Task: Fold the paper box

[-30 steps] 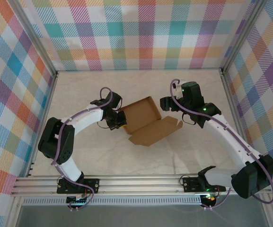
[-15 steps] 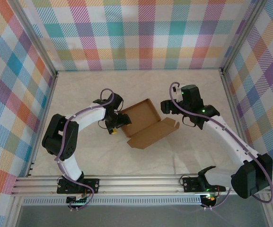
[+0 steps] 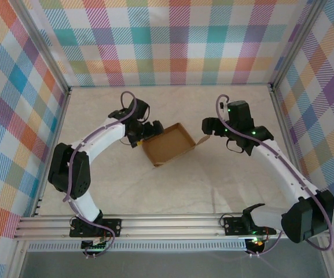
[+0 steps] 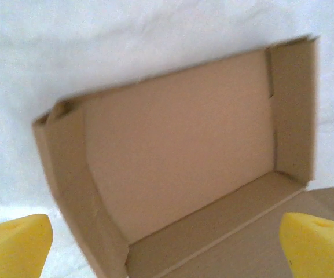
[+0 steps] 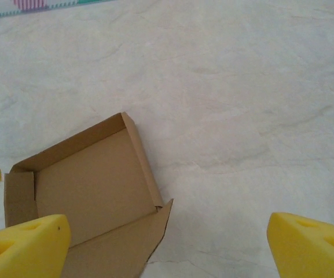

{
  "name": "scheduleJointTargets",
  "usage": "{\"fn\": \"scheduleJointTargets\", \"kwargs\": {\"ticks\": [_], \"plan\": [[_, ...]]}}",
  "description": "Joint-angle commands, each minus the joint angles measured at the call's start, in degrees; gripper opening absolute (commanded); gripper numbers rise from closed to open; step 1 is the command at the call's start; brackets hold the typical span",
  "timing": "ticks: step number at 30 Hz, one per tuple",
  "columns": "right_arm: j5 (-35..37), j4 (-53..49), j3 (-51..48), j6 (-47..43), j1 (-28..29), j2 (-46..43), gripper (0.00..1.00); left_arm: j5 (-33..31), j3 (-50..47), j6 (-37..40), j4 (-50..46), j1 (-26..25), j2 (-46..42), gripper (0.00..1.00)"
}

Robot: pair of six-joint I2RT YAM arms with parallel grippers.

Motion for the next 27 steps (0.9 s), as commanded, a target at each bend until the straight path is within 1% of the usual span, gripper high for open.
{"fn": "scheduleJointTargets", "kwargs": {"ticks": [1,3,5,8,11,15,18,22,24,27], "plan": [[3.4,-4.4,0.5,3.3,-1.5,-3.9,0.88,-1.4,4.9,5.8,-1.6,2.5,4.5,1.00],[4.8,-5.4,-1.8,3.7,-1.7,-6.2,0.88,-0.9,8.6,7.4,-2.1,4.1,8.3,1.00],[4.4,-6.2,-4.5,4.1,-1.7,-8.4,0.88,1.1,12.5,9.2,-2.9,5.3,12.5,1.00],[1.5,-8.0,-8.9,5.8,-1.6,-10.9,0.87,3.3,18.8,11.0,-4.9,6.2,19.2,0.91],[-1.5,-7.2,-13.9,8.9,-0.8,-13.4,0.86,7.0,24.6,11.5,-7.1,6.5,25.7,0.82],[-4.6,-3.4,-19.3,14.0,1.6,-14.2,0.84,9.8,27.3,10.8,-7.6,6.5,30.1,0.70],[-9.8,3.2,-22.0,17.6,3.0,-11.6,0.84,10.6,26.2,10.3,-7.3,6.5,30.1,0.63],[-19.7,14.3,-21.4,22.9,3.4,-4.0,0.84,11.2,22.0,9.2,-6.3,6.5,27.9,0.59],[-21.4,18.3,-20.0,26.0,3.3,0.1,0.83,12.5,17.7,7.7,-4.2,6.5,25.9,0.59],[-20.7,18.1,-14.9,26.4,2.3,6.3,0.83,13.5,9.9,5.2,-0.5,6.5,21.8,0.59]]}}
